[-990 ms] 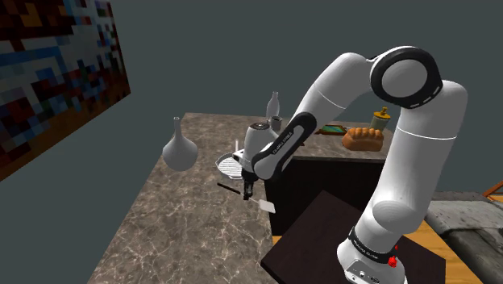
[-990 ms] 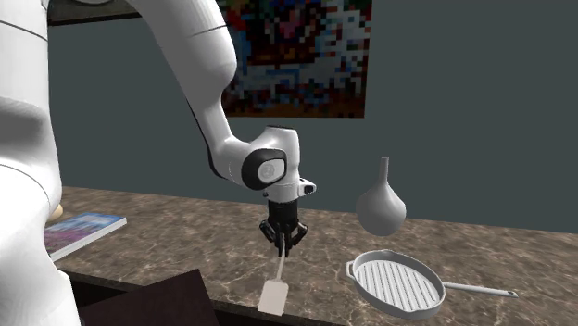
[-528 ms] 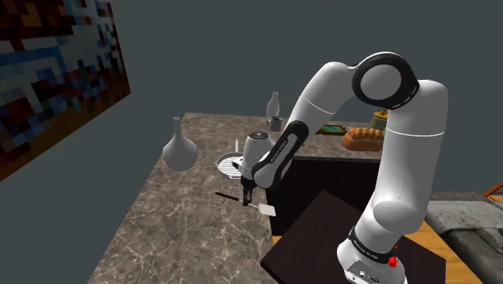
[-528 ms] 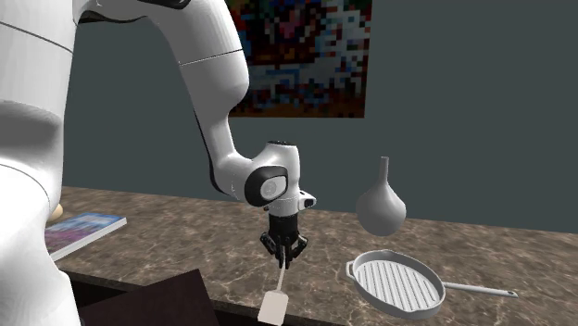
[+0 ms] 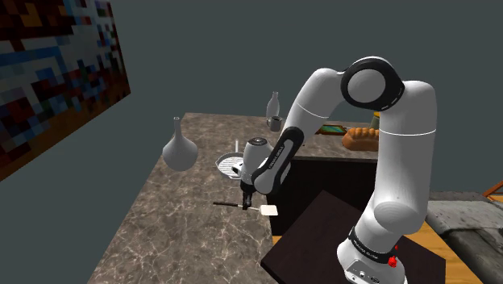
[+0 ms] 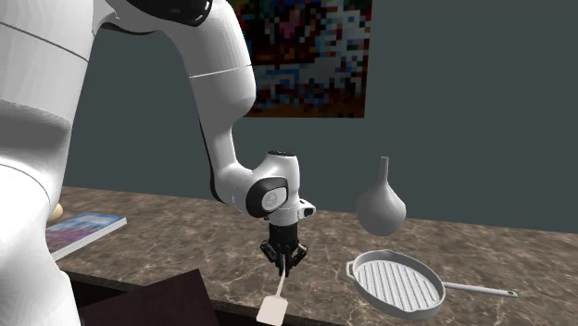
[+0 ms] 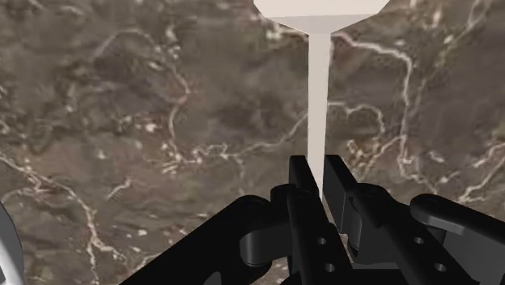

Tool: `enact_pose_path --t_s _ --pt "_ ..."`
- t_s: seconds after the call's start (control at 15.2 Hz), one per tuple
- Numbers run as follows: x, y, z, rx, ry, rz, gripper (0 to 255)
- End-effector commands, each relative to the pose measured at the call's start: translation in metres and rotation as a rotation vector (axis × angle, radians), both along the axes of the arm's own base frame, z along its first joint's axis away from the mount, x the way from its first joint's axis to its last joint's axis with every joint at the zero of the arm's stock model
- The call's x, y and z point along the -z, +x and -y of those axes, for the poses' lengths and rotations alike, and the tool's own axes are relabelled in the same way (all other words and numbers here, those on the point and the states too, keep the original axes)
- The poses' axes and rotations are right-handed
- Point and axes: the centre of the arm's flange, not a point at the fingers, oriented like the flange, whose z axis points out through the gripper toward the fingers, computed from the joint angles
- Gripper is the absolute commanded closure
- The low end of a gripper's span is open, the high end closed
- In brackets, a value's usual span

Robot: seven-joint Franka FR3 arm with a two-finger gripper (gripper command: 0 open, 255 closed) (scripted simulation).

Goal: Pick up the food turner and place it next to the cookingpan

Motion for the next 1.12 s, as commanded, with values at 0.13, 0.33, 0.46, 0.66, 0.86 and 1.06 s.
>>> enact_pose_path --t_s 0.13,0.33,0.46,0.66,0.86,1.06 --pt "0.000 0.000 0.000 0.000 0.000 0.000 255" --pt "0.000 0.000 0.000 0.000 0.000 0.000 0" --pt "0.000 0.000 0.000 0.000 0.000 0.000 0" --pt "-0.013 0.000 0.001 0.000 0.000 0.000 0" --pt "-0.050 -0.002 0.002 0.000 0.000 0.000 0" --pt "-0.050 -0.002 0.002 0.000 0.000 0.000 0"
